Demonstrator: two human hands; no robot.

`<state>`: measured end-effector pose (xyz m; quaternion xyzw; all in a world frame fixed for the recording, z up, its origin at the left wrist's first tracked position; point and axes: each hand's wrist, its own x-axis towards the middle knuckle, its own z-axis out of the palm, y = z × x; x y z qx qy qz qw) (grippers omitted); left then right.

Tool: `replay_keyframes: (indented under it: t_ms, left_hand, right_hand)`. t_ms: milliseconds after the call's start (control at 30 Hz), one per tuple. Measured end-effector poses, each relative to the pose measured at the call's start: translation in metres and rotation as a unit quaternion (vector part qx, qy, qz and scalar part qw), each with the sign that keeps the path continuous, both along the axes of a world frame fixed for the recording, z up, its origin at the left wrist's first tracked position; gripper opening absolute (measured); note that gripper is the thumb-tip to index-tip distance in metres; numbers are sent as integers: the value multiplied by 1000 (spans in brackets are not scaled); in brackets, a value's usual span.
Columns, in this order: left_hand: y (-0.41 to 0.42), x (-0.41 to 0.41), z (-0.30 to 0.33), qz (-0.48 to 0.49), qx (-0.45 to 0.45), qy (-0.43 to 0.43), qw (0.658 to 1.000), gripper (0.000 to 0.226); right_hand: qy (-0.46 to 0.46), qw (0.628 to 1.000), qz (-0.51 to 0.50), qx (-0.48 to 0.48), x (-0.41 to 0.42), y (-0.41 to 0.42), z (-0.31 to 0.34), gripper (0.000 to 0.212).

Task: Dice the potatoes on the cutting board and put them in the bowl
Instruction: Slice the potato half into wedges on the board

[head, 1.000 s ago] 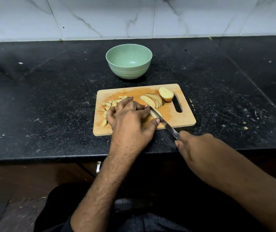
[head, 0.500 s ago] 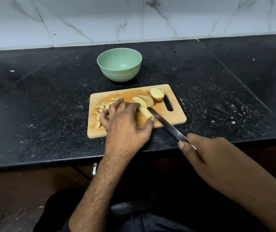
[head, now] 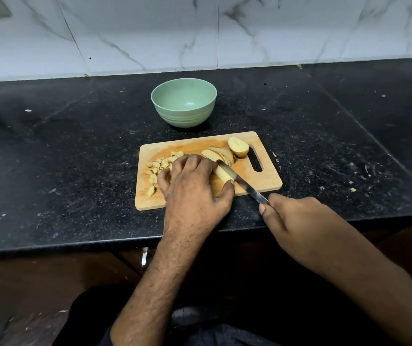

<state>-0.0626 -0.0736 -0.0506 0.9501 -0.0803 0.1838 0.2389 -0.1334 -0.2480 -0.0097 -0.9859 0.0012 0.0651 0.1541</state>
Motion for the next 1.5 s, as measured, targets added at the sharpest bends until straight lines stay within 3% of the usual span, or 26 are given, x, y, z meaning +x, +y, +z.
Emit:
replay_keyframes:
  t_ms: [733,933,1500]
  left_hand:
    - [3,5,-1,-5,-4,9,1000,41]
    - [2,3,0,-6,-8,5,1000,39]
    - [4,0,-1,-8,-19,-9,1000,43]
  right_hand:
    - [29,998,45,-45,19,18,6,21]
    - [72,995,47,-42,-11,0,13,25]
    - [42,997,15,-60,-37,-8,22,36]
